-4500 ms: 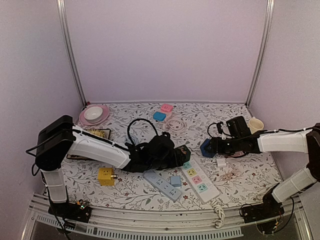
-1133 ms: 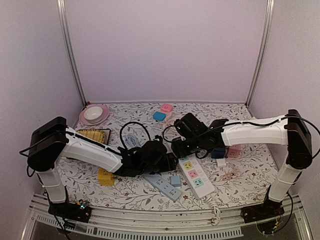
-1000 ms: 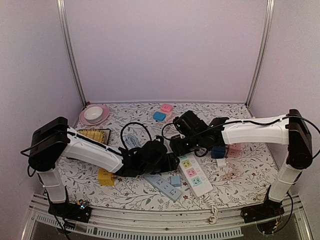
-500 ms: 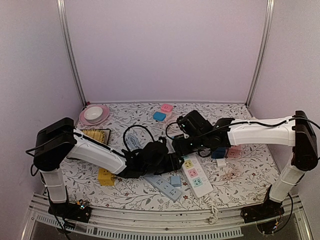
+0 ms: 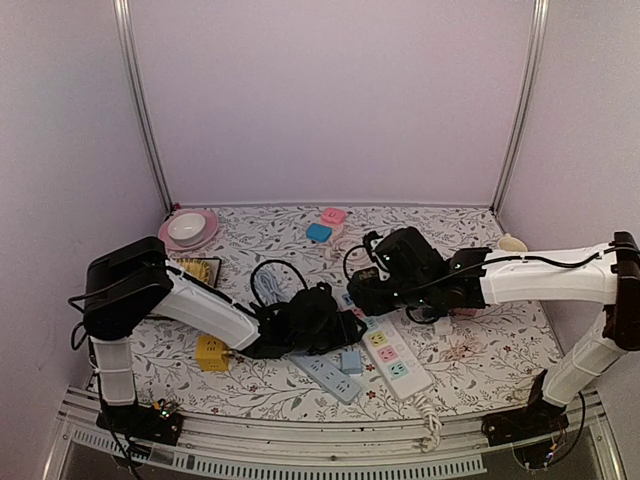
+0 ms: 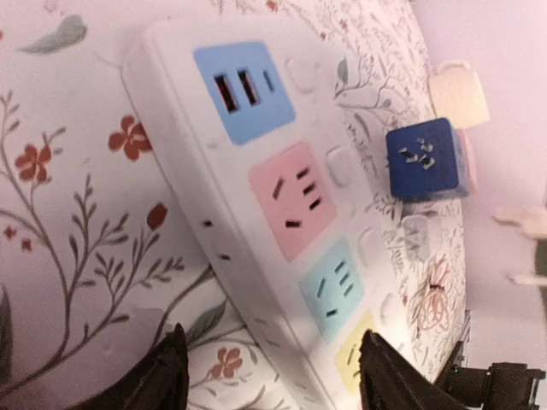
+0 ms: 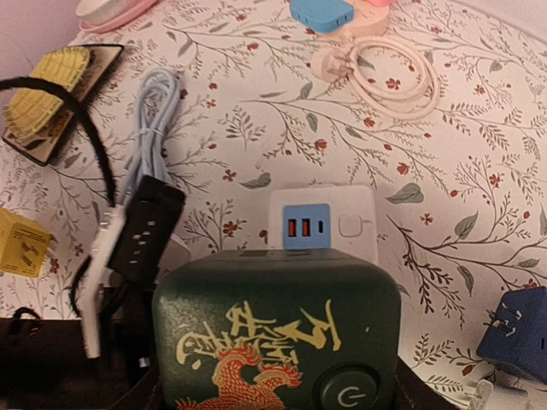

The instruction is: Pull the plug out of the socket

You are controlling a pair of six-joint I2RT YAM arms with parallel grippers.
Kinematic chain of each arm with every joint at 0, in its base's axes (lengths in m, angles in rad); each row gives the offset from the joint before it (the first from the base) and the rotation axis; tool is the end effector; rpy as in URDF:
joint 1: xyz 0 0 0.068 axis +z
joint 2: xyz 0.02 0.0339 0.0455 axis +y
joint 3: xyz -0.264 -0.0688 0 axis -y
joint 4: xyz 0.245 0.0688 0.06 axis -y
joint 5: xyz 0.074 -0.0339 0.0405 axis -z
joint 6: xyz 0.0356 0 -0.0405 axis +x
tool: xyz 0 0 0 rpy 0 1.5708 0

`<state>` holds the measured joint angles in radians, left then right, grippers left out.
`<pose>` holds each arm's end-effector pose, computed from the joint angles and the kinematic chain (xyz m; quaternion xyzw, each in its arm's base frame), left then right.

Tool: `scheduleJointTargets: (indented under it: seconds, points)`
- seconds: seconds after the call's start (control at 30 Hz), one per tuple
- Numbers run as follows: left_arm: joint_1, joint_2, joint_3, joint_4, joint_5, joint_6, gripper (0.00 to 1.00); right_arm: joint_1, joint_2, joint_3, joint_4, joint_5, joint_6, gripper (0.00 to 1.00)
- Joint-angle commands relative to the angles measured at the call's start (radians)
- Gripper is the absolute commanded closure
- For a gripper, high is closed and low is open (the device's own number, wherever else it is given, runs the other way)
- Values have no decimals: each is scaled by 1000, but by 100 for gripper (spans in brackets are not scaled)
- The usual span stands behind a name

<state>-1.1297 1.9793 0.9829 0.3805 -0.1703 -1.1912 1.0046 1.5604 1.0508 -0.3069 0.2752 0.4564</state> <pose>0.1751 -0.3568 0.1197 -0.0663 0.8833 -0.3897 0.2519 0.1876 0.2771 0.2314 -0.2006 0.9002 0.1484 0.3568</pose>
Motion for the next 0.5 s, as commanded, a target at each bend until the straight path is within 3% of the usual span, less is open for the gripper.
scheduleJointTargets:
  seconds: [0.0,0.27,0.47]
  points:
    - [28,50,-36,-117,-20,-13,30,25,-85,-11,104,-5,-23,66]
    - [26,31,-34,-105,-23,25,30,24,-93,-2,65,56,-35,66]
    - [7,-46,-17,-111,-53,97,30,-49,-104,-16,52,1,-13,66]
